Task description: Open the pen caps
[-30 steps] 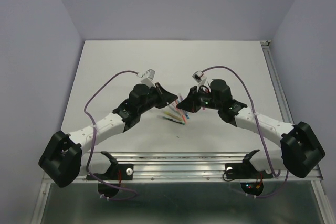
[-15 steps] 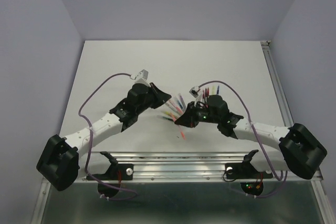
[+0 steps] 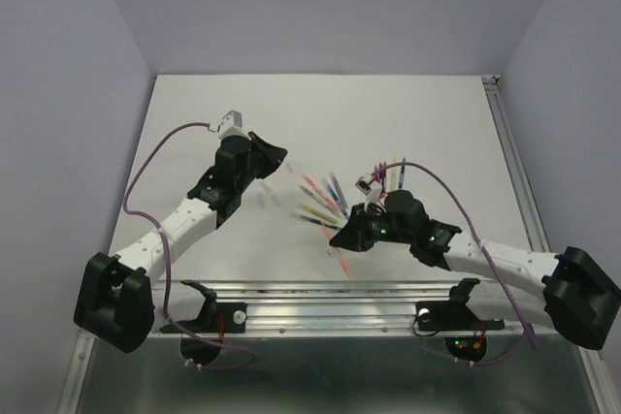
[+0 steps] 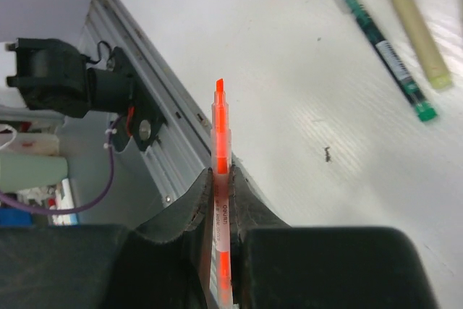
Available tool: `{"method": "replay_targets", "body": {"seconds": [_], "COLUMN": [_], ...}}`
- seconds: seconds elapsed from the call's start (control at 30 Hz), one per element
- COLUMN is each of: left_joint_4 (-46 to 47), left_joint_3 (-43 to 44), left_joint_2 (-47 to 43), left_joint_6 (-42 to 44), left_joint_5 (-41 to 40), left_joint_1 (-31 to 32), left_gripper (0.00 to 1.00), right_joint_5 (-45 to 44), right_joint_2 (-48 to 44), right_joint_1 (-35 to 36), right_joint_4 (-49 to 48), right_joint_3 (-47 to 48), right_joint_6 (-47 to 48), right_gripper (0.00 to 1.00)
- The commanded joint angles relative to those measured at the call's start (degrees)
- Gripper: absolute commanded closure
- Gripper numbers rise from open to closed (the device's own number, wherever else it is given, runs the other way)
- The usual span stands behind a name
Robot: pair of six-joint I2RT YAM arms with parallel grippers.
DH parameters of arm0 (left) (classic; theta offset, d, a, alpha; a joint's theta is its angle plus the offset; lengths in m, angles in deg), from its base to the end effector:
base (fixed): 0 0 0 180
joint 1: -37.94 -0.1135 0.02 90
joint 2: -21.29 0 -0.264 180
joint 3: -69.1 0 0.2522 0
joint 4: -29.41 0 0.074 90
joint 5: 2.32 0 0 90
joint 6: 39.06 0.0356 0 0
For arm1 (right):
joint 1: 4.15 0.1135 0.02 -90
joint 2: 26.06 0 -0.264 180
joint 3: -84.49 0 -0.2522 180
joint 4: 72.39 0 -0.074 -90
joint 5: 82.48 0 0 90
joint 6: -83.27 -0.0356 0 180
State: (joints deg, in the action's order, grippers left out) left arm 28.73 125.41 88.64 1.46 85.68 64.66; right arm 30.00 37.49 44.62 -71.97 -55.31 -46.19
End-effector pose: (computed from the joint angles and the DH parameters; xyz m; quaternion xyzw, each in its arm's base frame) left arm 0.2445 -0.1217 0.2866 -0.1638 0.7581 -0.3788 0.5050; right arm 0.1425 0.1833 0.2068 -0.1728 0.8102 0.4902 0.2711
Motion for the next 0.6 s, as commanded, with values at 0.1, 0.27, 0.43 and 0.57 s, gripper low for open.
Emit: {"method": "replay_targets", "body": {"seconds": [0.1, 0.27, 0.43, 0.57], "left_joint_4": [-6.66, -7.19, -9.03, -12.38], "left_joint_3": [-2.11, -0.36, 2.45, 5.00], "left_joint_2": [5.85, 10.68, 16.84, 21.14], "left_joint_6": [4.21, 4.03, 3.50, 3.24], "left_joint_5": [-1.86, -5.21, -7.49, -9.08], "left_joint_1": [-0.09, -0.09, -0.09, -0.09], "left_gripper": [0.87, 0.82, 0.82, 0.80], "right_joint_5": [-8.59, -9.56, -10.09, -10.44], "right_joint_2": [1.84, 3.68, 4.22, 3.60], "right_joint_1": [-0.08, -0.08, -0.17, -0.17], "right_joint_4": [2.36, 2.53, 2.36, 2.62], "right_joint_3": [4.24, 4.68, 5.12, 4.85], "right_joint_6": [0.44, 0.18, -0.18, 0.00], "right_gripper": [0.99, 0.99, 0.99, 0.99]}}
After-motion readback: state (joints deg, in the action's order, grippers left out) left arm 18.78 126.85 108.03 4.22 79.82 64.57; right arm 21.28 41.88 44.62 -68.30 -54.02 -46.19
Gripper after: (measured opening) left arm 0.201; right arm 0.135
